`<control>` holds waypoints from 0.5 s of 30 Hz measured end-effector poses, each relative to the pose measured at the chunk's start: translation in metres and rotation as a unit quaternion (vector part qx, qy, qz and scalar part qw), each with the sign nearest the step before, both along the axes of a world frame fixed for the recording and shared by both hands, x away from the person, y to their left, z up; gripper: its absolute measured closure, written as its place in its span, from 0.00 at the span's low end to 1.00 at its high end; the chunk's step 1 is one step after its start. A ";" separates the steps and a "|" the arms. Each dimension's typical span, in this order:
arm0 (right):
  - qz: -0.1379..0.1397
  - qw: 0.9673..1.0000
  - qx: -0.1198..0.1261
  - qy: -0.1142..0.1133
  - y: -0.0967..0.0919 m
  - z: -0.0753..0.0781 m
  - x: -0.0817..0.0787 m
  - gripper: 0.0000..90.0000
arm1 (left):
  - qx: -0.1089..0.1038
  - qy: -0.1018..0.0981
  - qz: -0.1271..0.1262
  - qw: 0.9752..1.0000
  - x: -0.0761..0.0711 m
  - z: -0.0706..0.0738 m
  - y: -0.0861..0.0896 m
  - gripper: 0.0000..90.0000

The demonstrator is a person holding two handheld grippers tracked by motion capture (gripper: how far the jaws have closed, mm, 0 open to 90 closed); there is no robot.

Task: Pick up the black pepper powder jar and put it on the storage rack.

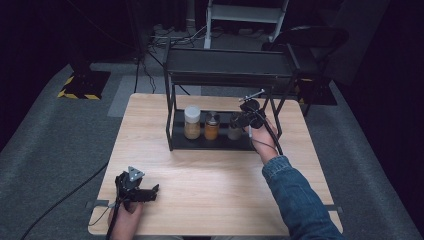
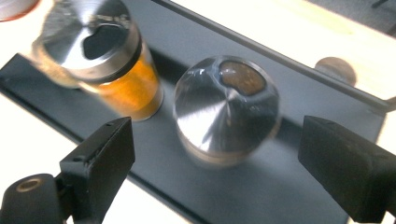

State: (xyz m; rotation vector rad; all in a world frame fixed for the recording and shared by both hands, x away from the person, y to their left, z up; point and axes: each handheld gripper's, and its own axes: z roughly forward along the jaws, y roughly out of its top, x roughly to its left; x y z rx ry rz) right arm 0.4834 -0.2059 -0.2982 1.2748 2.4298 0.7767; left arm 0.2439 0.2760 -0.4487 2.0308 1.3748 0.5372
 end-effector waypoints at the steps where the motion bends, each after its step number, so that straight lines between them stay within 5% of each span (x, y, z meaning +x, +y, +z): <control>1: 0.003 1.000 0.000 -0.002 -0.003 0.003 -0.004 0.12 | 0.000 0.000 0.000 1.000 0.000 0.000 0.000 0.00; 15: 0.023 0.999 0.012 -0.033 -0.047 0.027 -0.070 0.12 | 0.000 0.000 0.000 1.000 0.000 0.000 0.000 0.00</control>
